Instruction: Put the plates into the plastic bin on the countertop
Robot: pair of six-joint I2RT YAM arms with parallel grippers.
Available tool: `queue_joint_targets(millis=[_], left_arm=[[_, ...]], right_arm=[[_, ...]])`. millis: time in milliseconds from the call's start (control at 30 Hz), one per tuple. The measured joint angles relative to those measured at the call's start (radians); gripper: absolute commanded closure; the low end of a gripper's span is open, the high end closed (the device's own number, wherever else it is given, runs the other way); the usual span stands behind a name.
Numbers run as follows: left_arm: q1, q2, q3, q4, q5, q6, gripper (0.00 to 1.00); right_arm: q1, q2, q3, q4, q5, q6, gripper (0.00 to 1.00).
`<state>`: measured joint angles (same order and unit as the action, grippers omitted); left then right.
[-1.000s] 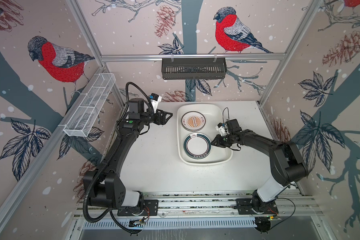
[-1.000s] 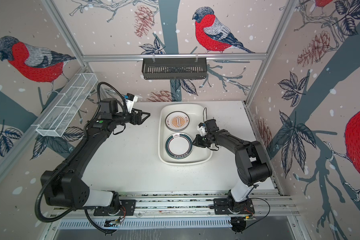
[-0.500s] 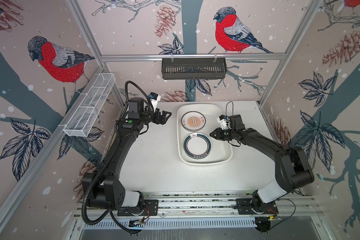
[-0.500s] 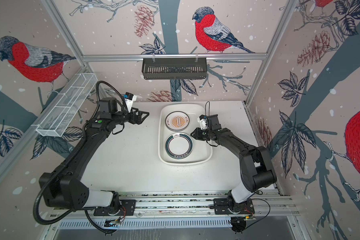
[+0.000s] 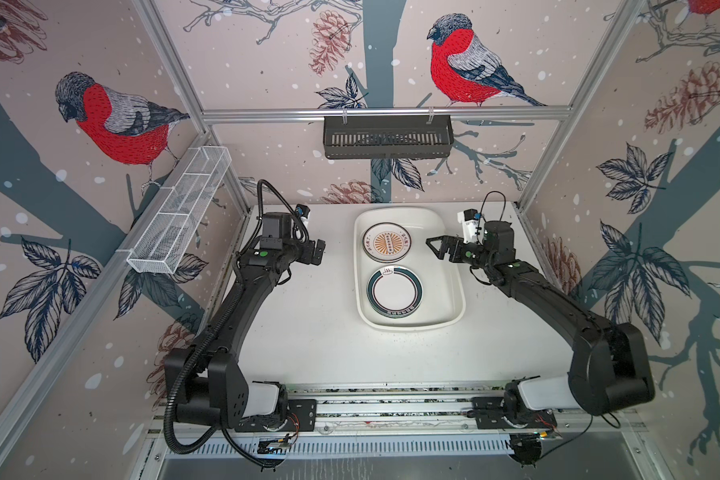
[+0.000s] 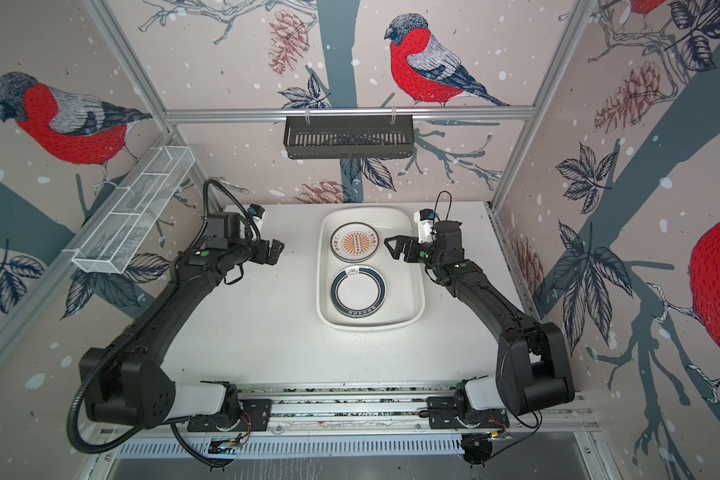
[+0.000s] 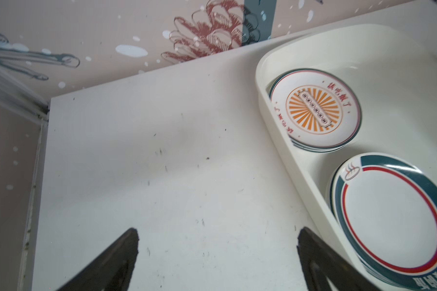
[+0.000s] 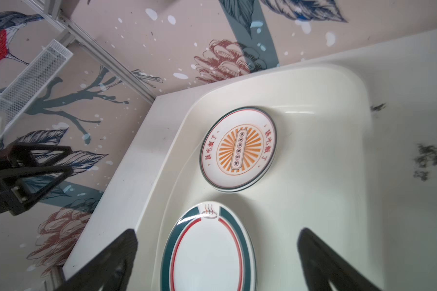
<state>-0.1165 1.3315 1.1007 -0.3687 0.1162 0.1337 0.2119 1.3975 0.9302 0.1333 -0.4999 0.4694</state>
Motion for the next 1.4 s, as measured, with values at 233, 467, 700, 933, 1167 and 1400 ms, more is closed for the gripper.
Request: queue_joint_targets(millis=[233,467,700,933,1167,1400], left_arm=[[0.000,-0.166,-0.259,0.194,-0.188,-0.029,0.02],[0.017,-0.239,-0.402,0.349,-0.248,-0.055,0.02],[0.047,-0.237,-0.512,0.504,-0.231,-0.105,0.02],[0.090,-0.208,-0.688,0.788,-0.190,-0.156,0.02],[0.103,-0.076,-0.889,1.213,-0.192,-0.163,0.02],[0.143,0.097,-0.980,1.584,-0.181,-0.171,0.02]], right_arm=[[-0.089,-0.055,-0.019,0.093,0.045,0.005,0.00],[-0.141,-0.151,-0.190,0.253,0.171,-0.026,0.01],[-0.158,-0.289,-0.497,0.533,0.336,-0.076,0.00],[-0.219,-0.357,-0.600,0.624,0.493,-0.194,0.00],[-0.272,-0.276,-0.754,0.755,0.624,-0.207,0.01],[-0.287,-0.157,-0.858,0.995,0.628,-0.239,0.00]])
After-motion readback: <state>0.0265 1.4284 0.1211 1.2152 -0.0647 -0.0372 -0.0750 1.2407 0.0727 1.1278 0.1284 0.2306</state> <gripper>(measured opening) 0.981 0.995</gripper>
